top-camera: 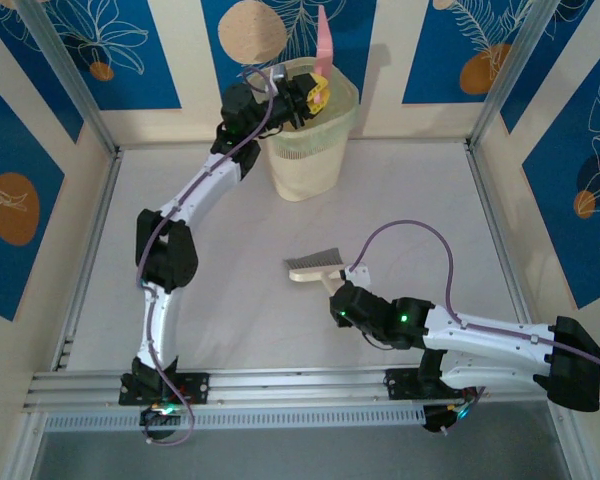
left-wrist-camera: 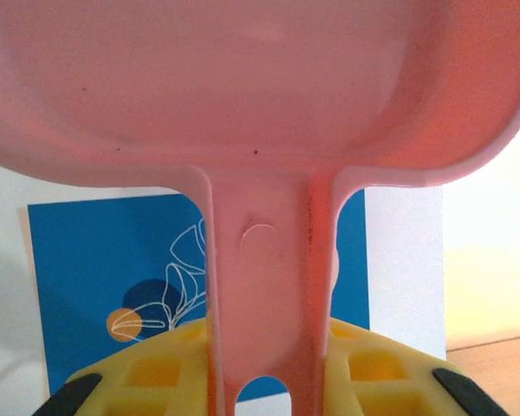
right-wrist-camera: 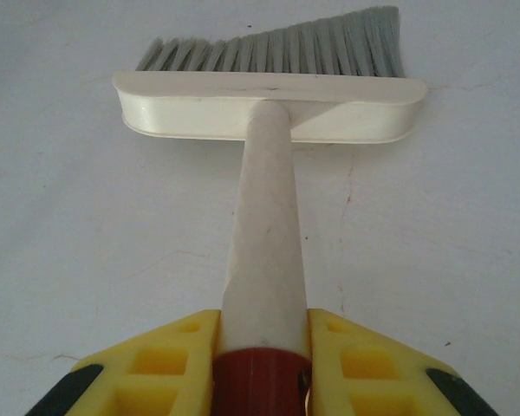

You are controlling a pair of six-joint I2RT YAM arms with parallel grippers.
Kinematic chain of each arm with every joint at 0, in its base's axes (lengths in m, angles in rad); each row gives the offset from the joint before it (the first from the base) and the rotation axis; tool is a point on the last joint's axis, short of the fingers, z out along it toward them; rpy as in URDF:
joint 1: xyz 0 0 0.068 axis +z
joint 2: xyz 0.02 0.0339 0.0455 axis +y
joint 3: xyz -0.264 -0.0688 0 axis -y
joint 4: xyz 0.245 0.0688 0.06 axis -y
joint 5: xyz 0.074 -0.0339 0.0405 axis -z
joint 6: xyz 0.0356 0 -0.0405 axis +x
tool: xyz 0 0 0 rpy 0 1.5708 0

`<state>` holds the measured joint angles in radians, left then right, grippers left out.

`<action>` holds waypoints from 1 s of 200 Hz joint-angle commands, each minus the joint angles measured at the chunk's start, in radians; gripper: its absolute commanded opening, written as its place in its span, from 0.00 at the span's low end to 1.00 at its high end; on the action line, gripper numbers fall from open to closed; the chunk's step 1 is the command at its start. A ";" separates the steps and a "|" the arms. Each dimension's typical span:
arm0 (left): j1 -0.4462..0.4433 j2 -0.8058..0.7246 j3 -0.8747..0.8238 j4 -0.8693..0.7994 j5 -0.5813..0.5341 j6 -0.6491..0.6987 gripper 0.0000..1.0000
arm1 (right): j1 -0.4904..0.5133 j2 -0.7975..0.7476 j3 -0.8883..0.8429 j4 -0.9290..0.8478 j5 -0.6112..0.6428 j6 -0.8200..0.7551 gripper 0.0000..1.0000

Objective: Sweep away the paper scraps from the table

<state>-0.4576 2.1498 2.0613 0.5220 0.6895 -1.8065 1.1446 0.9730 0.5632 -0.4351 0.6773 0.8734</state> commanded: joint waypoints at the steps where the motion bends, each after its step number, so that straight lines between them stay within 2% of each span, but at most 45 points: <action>1: -0.025 -0.143 -0.048 -0.002 0.075 0.105 0.00 | 0.007 0.000 0.005 -0.026 0.000 0.028 0.00; 29: -0.045 -0.295 -0.244 -0.030 0.087 0.205 0.00 | 0.009 -0.010 -0.002 -0.010 0.014 0.021 0.00; 64: -0.046 -0.594 -0.656 -0.102 0.030 0.396 0.00 | 0.010 -0.036 -0.026 0.084 0.007 -0.047 0.00; 81: -0.047 -0.740 -0.820 -0.241 -0.001 0.513 0.00 | 0.010 -0.040 -0.032 0.140 -0.013 -0.104 0.00; 98: -0.043 -0.902 -0.930 -0.466 -0.043 0.669 0.00 | 0.013 -0.038 -0.041 0.216 -0.047 -0.169 0.00; 124: -0.037 -1.109 -0.940 -0.952 -0.212 0.970 0.00 | 0.017 -0.021 -0.070 0.396 -0.103 -0.277 0.00; 146: -0.022 -1.195 -0.895 -1.248 -0.349 1.138 0.00 | 0.021 0.048 -0.061 0.563 -0.182 -0.369 0.00; 172: 0.018 -1.244 -0.891 -1.420 -0.448 1.246 0.00 | 0.034 0.227 0.054 0.629 -0.226 -0.469 0.00; 200: 0.091 -1.279 -0.895 -1.502 -0.477 1.328 0.00 | 0.071 0.434 0.219 0.642 -0.231 -0.533 0.00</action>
<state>-0.4229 0.8841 1.1538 -0.7898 0.3027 -0.6418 1.1812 1.2945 0.6437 0.0689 0.4808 0.4507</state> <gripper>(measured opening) 0.262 0.244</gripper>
